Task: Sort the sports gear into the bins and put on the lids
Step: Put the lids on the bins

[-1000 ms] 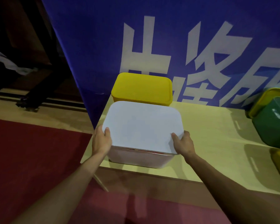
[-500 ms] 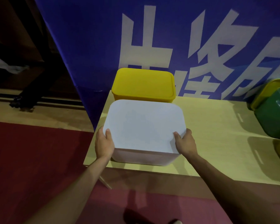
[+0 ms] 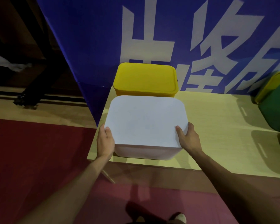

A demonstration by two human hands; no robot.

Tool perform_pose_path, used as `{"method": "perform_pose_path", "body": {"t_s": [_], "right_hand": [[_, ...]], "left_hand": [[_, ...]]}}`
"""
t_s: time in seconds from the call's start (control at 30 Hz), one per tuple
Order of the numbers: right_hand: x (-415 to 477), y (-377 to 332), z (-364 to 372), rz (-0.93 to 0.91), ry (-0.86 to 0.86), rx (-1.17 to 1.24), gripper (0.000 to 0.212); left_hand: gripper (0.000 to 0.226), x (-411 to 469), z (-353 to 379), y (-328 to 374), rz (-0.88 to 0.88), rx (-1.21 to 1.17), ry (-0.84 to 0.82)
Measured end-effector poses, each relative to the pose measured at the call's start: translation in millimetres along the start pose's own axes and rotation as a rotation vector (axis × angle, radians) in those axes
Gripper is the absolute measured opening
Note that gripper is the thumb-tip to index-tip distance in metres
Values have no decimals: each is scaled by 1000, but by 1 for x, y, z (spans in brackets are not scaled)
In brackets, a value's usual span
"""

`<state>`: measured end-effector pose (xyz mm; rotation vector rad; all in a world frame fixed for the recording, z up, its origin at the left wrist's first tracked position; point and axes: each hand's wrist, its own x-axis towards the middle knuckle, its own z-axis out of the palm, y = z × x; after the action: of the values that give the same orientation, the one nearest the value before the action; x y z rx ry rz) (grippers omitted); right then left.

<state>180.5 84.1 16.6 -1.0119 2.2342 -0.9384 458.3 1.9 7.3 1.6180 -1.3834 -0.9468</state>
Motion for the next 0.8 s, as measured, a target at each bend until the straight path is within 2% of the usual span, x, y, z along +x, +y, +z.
{"method": "perform_pose_path", "body": {"t_s": [0.1, 0.2, 0.33, 0.5, 0.7, 0.8], "right_hand": [[-4, 0, 2, -9, 24, 40, 54], [-7, -1, 3, -19, 43, 65, 62], [-7, 0, 3, -2, 45, 74, 59], [-5, 0, 4, 23, 30, 52, 61], [-1, 0, 1, 41, -14, 15, 65], [1, -4, -3, 60, -89, -26, 68]], "left_hand": [[39, -2, 3, -3, 9, 8, 35], [40, 0, 7, -4, -20, -3, 66], [39, 1, 4, -5, -57, -70, -15], [39, 7, 1, -5, -21, 0, -61], [43, 8, 4, 0, 16, 310, -30], [49, 9, 5, 7, 167, 611, -47]]}}
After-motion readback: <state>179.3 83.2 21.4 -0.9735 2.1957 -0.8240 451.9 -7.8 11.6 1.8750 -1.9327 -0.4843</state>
